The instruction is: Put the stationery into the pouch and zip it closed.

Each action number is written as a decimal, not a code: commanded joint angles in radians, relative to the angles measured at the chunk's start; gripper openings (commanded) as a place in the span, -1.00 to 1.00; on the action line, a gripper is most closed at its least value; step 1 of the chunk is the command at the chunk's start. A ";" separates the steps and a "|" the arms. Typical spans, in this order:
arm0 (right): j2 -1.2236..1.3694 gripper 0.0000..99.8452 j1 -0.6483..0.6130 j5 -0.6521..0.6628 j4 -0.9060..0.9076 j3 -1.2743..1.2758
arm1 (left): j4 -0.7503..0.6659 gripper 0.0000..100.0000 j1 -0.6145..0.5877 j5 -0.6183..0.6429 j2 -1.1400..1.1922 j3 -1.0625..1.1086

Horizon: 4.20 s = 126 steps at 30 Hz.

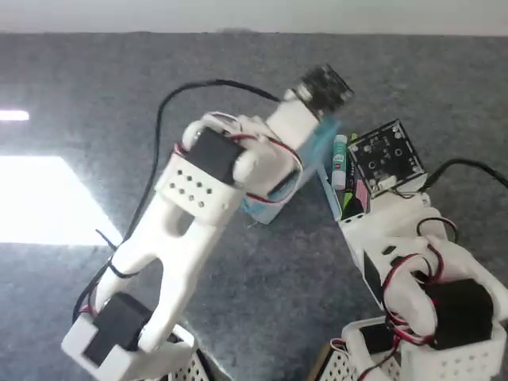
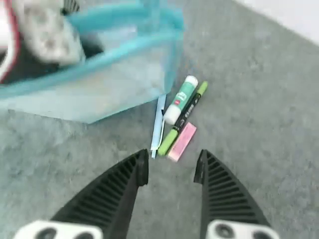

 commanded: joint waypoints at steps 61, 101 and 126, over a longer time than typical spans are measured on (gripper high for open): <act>-0.008 -0.65 0.062 0.104 -0.139 0.341 | -0.230 -0.97 -0.724 -0.229 -0.457 0.611; 0.363 -0.65 -0.463 0.226 -0.788 0.746 | 0.212 -0.73 -0.815 -0.359 0.649 -0.332; 0.363 -0.65 -0.461 0.230 -0.690 0.698 | -0.887 -0.45 -0.873 -1.034 -0.580 1.302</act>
